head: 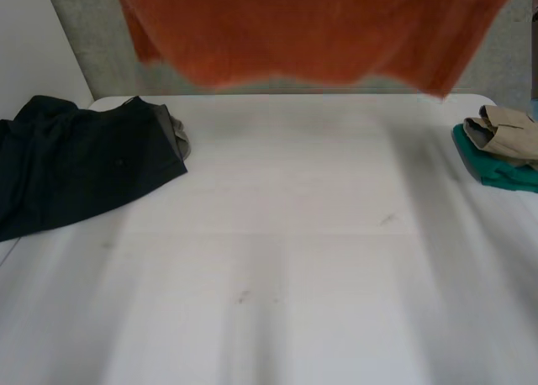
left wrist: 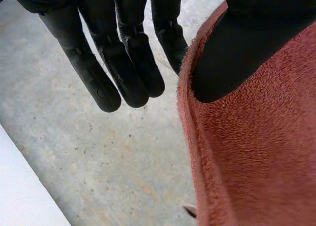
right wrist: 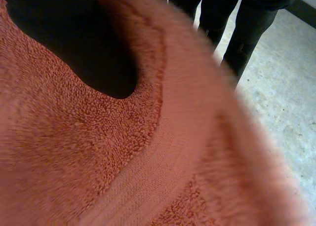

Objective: Fold the laundry.

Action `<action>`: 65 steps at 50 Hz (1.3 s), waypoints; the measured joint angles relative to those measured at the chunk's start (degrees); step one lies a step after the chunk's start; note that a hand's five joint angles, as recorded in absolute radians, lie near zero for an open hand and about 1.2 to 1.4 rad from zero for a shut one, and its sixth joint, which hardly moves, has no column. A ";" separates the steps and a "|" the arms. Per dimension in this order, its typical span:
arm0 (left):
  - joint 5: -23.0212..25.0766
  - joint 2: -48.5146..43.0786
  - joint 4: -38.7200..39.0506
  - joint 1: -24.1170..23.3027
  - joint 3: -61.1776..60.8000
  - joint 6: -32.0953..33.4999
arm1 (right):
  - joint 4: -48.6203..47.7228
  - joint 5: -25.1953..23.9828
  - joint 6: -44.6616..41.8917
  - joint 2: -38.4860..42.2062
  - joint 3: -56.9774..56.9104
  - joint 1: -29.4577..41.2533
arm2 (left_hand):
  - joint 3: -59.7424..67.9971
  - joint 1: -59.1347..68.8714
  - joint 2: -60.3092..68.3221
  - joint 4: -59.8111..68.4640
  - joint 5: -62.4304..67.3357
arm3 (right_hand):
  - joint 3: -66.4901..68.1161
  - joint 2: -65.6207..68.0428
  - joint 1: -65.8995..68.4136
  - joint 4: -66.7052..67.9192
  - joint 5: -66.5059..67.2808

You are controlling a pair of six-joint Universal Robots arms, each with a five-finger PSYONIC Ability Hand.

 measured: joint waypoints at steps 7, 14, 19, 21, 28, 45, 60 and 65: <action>0.92 2.75 -1.01 1.20 -12.10 0.69 | 10.88 -1.67 0.01 -1.60 2.97 -0.15 | 0.00 0.00 0.00 0.00 0.00 | 0.00 0.00 0.00 0.00 0.00; 4.25 6.61 -1.02 3.19 -30.35 3.56 | 18.81 -5.48 -0.51 -3.24 11.75 -0.87 | 0.06 0.00 0.03 0.01 0.00 | 0.00 0.00 0.00 0.01 0.00; 9.93 5.95 2.06 5.28 -45.88 7.74 | 19.68 -8.74 -2.56 -2.35 22.64 -1.52 | 0.12 0.00 0.05 0.01 0.00 | 0.00 0.00 0.00 0.01 0.00; 11.33 5.09 3.27 5.89 -49.47 9.06 | 19.49 -9.42 -3.51 -1.82 25.47 -1.75 | 0.11 0.00 0.05 0.01 0.00 | 0.00 0.00 0.00 0.01 0.00; 14.61 -2.57 7.91 8.71 -57.55 15.15 | 17.55 -10.45 -8.41 1.98 34.09 -2.71 | -3.20 -0.33 -3.46 -3.69 -1.08 | 0.00 0.00 0.00 0.01 0.00; 12.85 -11.08 9.54 9.61 -54.29 16.42 | 16.98 -9.85 -5.21 -0.29 35.47 -3.79 | -30.39 -27.44 -30.89 -31.35 -29.55 | 0.00 0.00 0.00 0.01 0.00; 9.63 -8.55 9.24 9.92 -58.03 16.27 | 17.37 -7.43 -4.83 -0.37 35.17 -4.45 | -24.85 -20.88 -25.20 -25.33 -23.70 | 0.00 0.00 0.00 0.01 0.00; 9.06 -6.86 9.21 9.32 -59.59 15.98 | 17.39 -7.36 -5.08 -0.11 35.14 -4.52 | -16.66 -13.02 -16.73 -17.11 -15.64 | 0.00 0.00 0.00 0.01 0.00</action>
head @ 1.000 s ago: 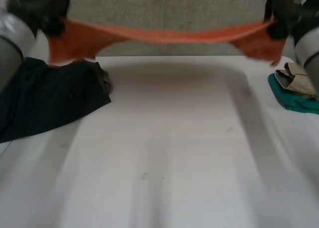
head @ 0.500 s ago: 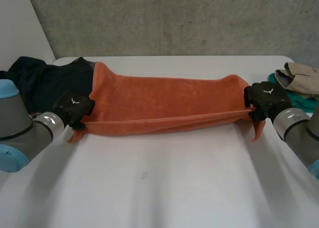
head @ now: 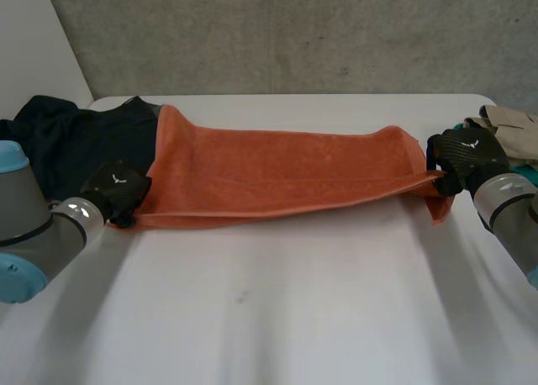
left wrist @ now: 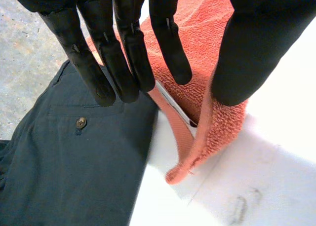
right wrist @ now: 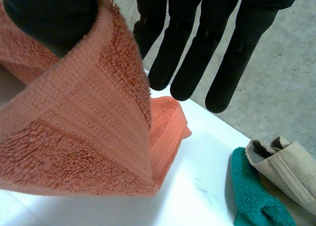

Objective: Fold the laundry.

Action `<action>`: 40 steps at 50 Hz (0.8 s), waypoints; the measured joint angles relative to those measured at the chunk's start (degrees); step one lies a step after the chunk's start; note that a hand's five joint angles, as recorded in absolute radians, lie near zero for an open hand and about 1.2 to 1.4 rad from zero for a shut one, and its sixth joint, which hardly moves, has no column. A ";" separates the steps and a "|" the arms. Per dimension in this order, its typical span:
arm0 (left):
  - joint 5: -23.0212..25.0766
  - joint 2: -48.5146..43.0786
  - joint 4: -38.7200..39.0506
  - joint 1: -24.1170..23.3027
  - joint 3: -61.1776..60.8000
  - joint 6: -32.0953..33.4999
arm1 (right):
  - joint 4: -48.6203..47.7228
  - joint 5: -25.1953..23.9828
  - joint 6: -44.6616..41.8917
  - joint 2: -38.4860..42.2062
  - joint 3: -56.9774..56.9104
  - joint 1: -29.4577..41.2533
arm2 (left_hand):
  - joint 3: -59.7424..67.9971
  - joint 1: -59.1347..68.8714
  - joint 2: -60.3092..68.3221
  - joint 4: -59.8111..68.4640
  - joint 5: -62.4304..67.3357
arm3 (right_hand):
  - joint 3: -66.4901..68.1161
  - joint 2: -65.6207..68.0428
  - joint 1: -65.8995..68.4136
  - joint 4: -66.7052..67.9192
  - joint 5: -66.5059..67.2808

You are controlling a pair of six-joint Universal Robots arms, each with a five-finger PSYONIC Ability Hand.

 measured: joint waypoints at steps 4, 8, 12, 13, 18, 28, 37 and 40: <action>-0.61 0.33 -0.33 -0.48 -0.98 -0.01 | 0.06 -0.19 -0.08 0.10 -0.04 -0.16 | 1.71 0.84 1.61 1.81 1.56 | 0.00 0.00 0.00 0.00 0.00; -0.95 -0.22 -0.95 -0.51 -1.33 0.24 | 0.29 -0.41 -0.15 0.21 -0.18 -0.19 | 1.17 0.42 0.93 1.05 1.18 | 0.00 0.00 0.00 0.00 0.00; -0.99 -1.12 -1.85 -0.32 -1.23 0.85 | 1.16 -0.61 -0.53 0.58 -0.77 -0.21 | -3.99 -5.04 -4.31 -3.85 -3.39 | 0.00 0.00 0.00 0.00 0.00; -0.98 -1.20 -1.93 -0.30 -1.20 0.92 | 1.33 -0.63 -0.60 0.63 -0.85 -0.21 | -5.56 -7.16 -6.17 -5.85 -5.32 | 0.00 0.00 0.00 0.00 0.00; -0.88 -2.17 -2.84 -0.15 -0.69 2.07 | 5.33 -0.76 -1.97 1.53 -2.38 -0.28 | -10.42 -10.99 -10.91 -11.02 -10.66 | 0.00 0.00 0.00 0.00 0.00; -1.14 -4.21 -3.09 -0.51 0.54 4.96 | 11.45 -0.84 -3.52 2.80 -4.26 -0.72 | -2.94 -3.32 -2.70 -3.02 -3.05 | 0.00 0.00 0.00 0.00 0.00; -4.71 0.89 -3.08 -0.55 -0.09 6.02 | 12.12 -0.93 -4.01 1.89 -4.19 -1.02 | 16.60 13.44 16.61 16.86 14.05 | 0.00 0.00 0.00 0.00 0.00; -6.19 4.55 -3.46 -0.88 -1.10 5.17 | 12.93 -1.17 -5.07 1.04 -4.20 -1.15 | 16.60 13.44 16.61 16.86 14.05 | 0.00 0.00 0.00 0.00 0.00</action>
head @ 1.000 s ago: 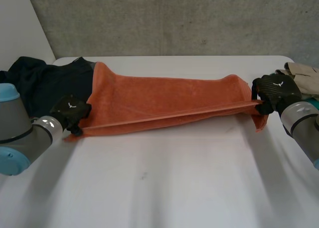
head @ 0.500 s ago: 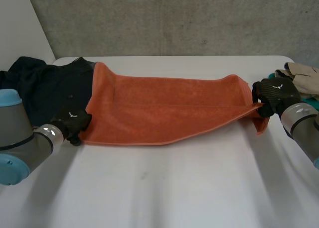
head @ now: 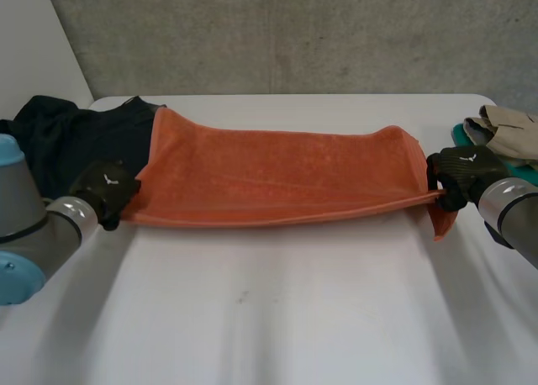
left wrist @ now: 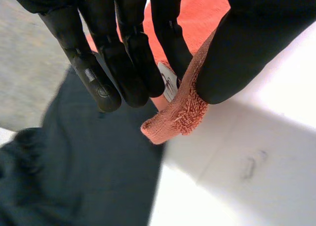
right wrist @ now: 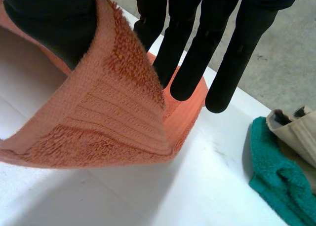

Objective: Fold the laundry.

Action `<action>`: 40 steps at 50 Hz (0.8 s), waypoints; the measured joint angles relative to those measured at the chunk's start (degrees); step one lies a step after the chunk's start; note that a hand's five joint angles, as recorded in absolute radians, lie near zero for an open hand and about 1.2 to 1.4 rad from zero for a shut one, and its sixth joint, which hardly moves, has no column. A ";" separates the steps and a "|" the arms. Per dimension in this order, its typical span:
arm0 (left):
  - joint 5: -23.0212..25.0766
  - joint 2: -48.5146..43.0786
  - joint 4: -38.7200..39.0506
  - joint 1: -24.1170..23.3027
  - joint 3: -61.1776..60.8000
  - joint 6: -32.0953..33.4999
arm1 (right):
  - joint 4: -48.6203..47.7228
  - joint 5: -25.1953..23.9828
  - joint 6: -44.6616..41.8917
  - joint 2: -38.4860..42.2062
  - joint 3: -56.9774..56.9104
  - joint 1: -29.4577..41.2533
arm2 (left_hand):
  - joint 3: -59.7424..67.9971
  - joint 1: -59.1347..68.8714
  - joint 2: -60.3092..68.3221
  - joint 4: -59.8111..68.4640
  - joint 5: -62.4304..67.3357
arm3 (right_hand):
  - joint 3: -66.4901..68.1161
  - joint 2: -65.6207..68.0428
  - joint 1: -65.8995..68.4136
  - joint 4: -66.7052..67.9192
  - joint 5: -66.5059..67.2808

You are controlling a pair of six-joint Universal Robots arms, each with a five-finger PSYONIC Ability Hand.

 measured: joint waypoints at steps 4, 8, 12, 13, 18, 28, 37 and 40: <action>-1.83 4.15 -2.00 -0.55 -1.17 -0.82 | 2.66 -1.18 -3.86 -1.35 0.01 -0.38 | 0.00 0.00 0.00 0.00 0.00 | 0.00 0.00 0.00 0.00 0.00; -3.87 7.90 -8.89 -1.02 -2.43 0.17 | 8.23 -3.62 -12.72 -2.99 0.64 -1.30 | 0.00 0.00 0.00 0.00 0.00 | 0.00 0.00 0.00 0.00 0.00; -5.29 11.65 -19.68 -1.32 -4.03 3.52 | 17.48 -6.69 -27.79 -4.99 2.98 -3.67 | 0.00 0.00 0.00 0.01 0.00 | 0.00 0.00 0.00 0.00 0.00; -5.47 12.79 -23.00 -1.39 -4.56 4.72 | 19.18 -7.16 -30.70 -5.31 3.51 -4.20 | 0.00 0.00 0.00 0.01 0.00 | 0.00 0.00 0.00 0.00 0.00; -4.86 17.67 -34.80 -1.93 -6.36 9.47 | 28.98 -10.27 -48.52 -6.46 6.81 -7.04 | 0.00 0.00 0.00 0.02 0.00 | 0.00 0.00 0.00 0.00 0.05; -3.45 16.83 -30.26 -5.00 -0.20 8.31 | 24.98 -10.16 -42.00 -1.34 2.56 -6.05 | 0.00 0.00 0.00 0.22 0.00 | 0.00 0.00 0.00 0.00 0.30; -7.03 1.55 -18.93 -6.74 15.50 4.47 | 14.11 -7.23 -27.74 5.20 -5.86 -4.44 | 0.00 0.00 0.05 0.24 0.00 | 0.00 0.00 0.00 0.00 0.31; -8.55 -4.07 -17.14 -7.40 22.02 3.74 | 10.03 -6.12 -25.33 7.73 -8.85 -3.80 | 0.05 0.00 0.11 0.24 0.00 | 0.00 0.00 0.00 0.00 0.31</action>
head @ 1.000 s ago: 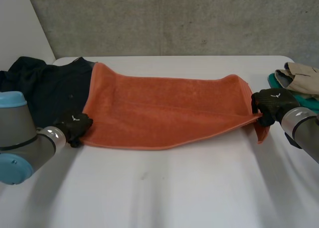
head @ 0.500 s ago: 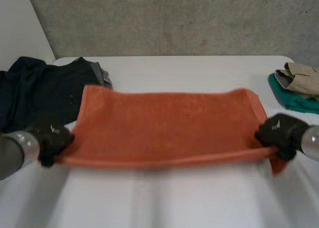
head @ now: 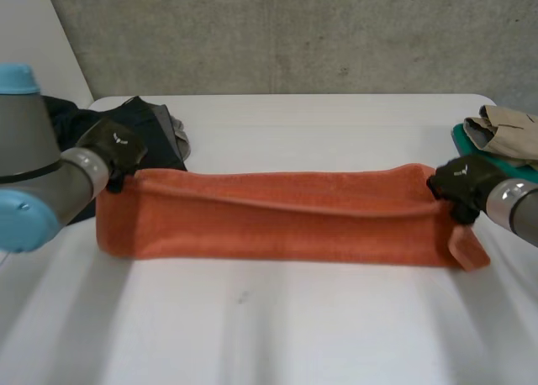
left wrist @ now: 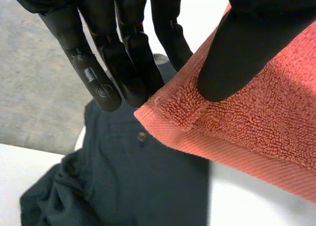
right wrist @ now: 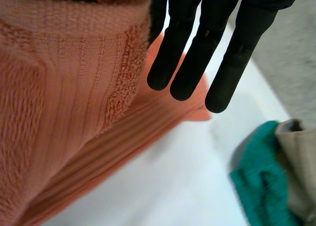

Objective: Fold the laundry.

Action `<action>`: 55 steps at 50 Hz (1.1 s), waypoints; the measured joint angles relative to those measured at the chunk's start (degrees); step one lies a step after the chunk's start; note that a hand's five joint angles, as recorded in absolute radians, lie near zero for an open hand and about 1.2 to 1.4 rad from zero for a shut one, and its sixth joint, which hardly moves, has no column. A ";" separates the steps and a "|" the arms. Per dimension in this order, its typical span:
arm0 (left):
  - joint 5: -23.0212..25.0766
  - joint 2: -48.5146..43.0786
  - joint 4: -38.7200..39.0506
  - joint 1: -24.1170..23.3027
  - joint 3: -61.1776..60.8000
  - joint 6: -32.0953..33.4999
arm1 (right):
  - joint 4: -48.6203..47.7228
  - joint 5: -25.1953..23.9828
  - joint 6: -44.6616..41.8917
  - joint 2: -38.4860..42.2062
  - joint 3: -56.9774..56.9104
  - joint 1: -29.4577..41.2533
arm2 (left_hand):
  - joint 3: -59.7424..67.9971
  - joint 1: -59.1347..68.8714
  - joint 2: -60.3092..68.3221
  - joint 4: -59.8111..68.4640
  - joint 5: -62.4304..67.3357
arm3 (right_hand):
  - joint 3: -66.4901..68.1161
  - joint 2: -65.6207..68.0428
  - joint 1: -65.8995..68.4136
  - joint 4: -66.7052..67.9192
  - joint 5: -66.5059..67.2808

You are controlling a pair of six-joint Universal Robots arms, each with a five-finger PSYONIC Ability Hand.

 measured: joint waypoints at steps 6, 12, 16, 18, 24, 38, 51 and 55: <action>-1.45 -9.57 0.72 -2.26 12.93 -1.37 | -8.88 1.31 1.76 7.25 -6.67 1.81 | 0.00 0.00 0.01 0.00 0.00 | 0.00 0.00 0.00 0.00 0.00; -2.35 -17.19 2.05 -4.18 23.60 -2.43 | -15.78 2.82 1.71 14.37 -12.97 3.33 | 0.10 0.00 0.01 0.01 0.00 | 0.00 0.00 0.00 0.00 0.00; -4.07 -21.98 2.06 -4.65 29.88 -2.73 | -18.74 5.18 1.07 18.35 -16.73 3.94 | 0.22 0.00 0.01 0.01 0.00 | 0.00 0.00 0.00 0.00 0.00; -4.98 -23.70 1.34 -4.72 32.11 -2.90 | -19.48 6.41 0.44 19.76 -18.18 4.09 | 0.22 0.00 0.01 0.01 0.00 | 0.00 0.00 0.00 0.00 0.00; -5.33 -23.63 0.38 -5.07 34.84 -4.03 | -21.66 7.00 -0.45 19.81 -21.87 3.78 | 0.22 0.00 0.01 0.02 0.00 | 0.00 0.00 0.00 0.00 0.00; -9.95 -4.12 22.11 -3.99 39.66 -21.04 | -48.39 11.08 21.87 5.64 -29.22 3.43 | 0.22 0.00 0.08 0.03 0.09 | 0.00 0.00 0.00 0.00 0.18; -8.29 -3.28 14.65 -1.99 28.45 -25.07 | -24.12 5.39 26.33 2.61 -24.13 3.16 | 0.22 0.00 0.08 0.03 1.77 | 0.00 0.00 0.00 0.00 0.33; -6.97 -3.49 14.64 -1.25 20.24 -25.03 | -16.95 1.52 25.16 3.43 -19.28 2.38 | 0.22 0.00 0.08 0.03 1.76 | 0.00 0.00 0.00 0.00 0.33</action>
